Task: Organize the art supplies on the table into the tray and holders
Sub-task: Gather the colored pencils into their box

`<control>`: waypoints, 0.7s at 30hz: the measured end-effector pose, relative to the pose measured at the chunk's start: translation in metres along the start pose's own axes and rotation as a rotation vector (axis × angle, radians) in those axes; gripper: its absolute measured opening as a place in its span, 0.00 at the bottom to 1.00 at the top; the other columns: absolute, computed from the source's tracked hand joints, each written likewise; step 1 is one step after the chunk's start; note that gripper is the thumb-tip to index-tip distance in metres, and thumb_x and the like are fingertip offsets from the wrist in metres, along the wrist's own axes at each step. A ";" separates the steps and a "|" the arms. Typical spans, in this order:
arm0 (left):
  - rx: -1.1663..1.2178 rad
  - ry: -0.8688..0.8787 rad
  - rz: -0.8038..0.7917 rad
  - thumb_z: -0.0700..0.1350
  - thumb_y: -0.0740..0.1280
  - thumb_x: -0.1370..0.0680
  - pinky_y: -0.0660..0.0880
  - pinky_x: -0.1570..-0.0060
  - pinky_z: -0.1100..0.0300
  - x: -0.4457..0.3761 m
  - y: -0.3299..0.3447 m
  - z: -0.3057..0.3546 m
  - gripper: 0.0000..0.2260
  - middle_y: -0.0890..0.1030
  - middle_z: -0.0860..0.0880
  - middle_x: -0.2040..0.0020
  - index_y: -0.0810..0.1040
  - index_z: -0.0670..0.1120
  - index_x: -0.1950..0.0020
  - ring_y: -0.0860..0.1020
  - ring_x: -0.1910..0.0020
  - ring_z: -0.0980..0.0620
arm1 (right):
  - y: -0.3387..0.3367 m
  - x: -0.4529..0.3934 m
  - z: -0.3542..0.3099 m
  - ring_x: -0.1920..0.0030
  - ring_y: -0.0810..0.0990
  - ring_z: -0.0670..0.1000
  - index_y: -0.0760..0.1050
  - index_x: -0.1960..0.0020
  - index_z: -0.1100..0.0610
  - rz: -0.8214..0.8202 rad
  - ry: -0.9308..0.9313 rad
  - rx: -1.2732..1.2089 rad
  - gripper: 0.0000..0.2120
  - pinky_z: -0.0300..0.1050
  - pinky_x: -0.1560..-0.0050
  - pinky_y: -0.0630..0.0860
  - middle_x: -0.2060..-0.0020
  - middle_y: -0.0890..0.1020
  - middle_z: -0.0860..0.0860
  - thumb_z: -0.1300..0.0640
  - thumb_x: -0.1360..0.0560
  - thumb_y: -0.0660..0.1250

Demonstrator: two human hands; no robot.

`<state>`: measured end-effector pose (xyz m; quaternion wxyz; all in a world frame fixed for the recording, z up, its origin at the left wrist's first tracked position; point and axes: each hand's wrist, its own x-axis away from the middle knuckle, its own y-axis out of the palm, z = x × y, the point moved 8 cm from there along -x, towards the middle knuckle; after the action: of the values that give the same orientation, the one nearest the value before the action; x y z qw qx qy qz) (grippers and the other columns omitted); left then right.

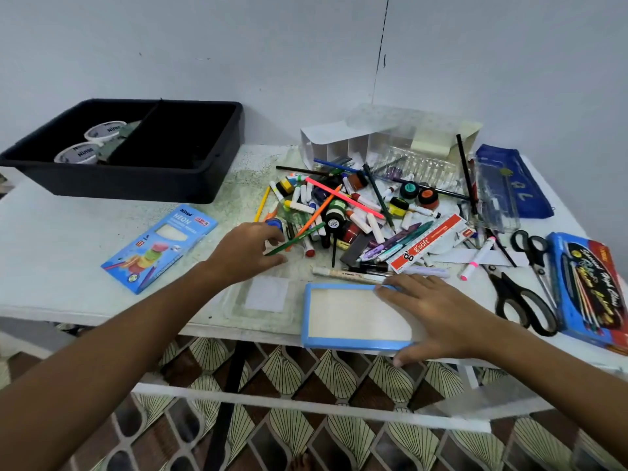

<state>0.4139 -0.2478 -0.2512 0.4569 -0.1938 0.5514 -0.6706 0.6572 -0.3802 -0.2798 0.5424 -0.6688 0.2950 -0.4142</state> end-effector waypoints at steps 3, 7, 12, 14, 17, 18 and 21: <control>-0.013 0.157 0.104 0.55 0.70 0.27 0.74 0.60 0.56 0.006 -0.007 0.024 0.16 0.81 0.47 0.56 0.82 0.43 0.50 0.77 0.56 0.47 | 0.000 0.001 -0.002 0.25 0.59 0.55 0.55 0.22 0.52 0.017 -0.015 0.001 0.54 0.50 0.27 0.56 0.25 0.61 0.53 0.20 0.37 0.56; 0.038 0.420 0.046 0.61 0.68 0.27 0.75 0.52 0.52 0.018 0.001 0.075 0.22 0.81 0.47 0.51 0.82 0.43 0.47 0.77 0.51 0.49 | 0.000 0.001 0.000 0.25 0.60 0.55 0.57 0.22 0.52 0.000 0.023 0.036 0.54 0.51 0.28 0.58 0.25 0.62 0.53 0.19 0.38 0.53; -0.102 0.538 -0.241 0.74 0.63 0.32 0.68 0.40 0.53 0.035 0.048 0.105 0.38 0.76 0.47 0.37 0.76 0.46 0.35 0.71 0.38 0.49 | 0.000 -0.001 0.007 0.40 0.78 0.56 0.75 0.35 0.55 0.053 0.064 0.131 0.51 0.57 0.46 0.76 0.40 0.79 0.54 0.17 0.38 0.49; -0.130 0.545 -0.240 0.74 0.61 0.31 0.69 0.41 0.53 0.038 0.057 0.105 0.38 0.75 0.46 0.35 0.75 0.46 0.34 0.71 0.37 0.48 | -0.001 0.000 0.007 0.40 0.77 0.56 0.75 0.34 0.55 0.093 0.050 0.144 0.51 0.58 0.45 0.75 0.40 0.78 0.54 0.17 0.37 0.48; -0.155 0.562 -0.169 0.72 0.61 0.29 0.73 0.45 0.53 0.036 0.060 0.104 0.36 0.76 0.45 0.37 0.77 0.45 0.36 0.73 0.39 0.48 | -0.003 0.003 0.009 0.41 0.74 0.54 0.74 0.34 0.54 0.148 0.035 0.153 0.49 0.56 0.46 0.74 0.41 0.76 0.53 0.18 0.36 0.49; -0.160 0.567 -0.157 0.72 0.61 0.29 0.73 0.46 0.54 0.035 0.061 0.104 0.35 0.77 0.45 0.38 0.77 0.45 0.37 0.73 0.39 0.47 | -0.003 0.003 0.010 0.42 0.74 0.53 0.75 0.34 0.53 0.159 0.040 0.158 0.48 0.54 0.47 0.74 0.43 0.76 0.52 0.19 0.36 0.50; -0.167 0.566 -0.124 0.72 0.61 0.30 0.73 0.47 0.54 0.033 0.064 0.104 0.36 0.77 0.45 0.38 0.78 0.44 0.39 0.74 0.40 0.47 | -0.001 -0.001 0.014 0.44 0.74 0.53 0.75 0.35 0.52 0.173 0.040 0.150 0.46 0.52 0.49 0.75 0.44 0.77 0.51 0.19 0.37 0.53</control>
<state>0.5018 -0.3316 -0.2849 0.2255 -0.0695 0.6973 -0.6768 0.6684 -0.3724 -0.2801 0.6187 -0.5899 0.3304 -0.4001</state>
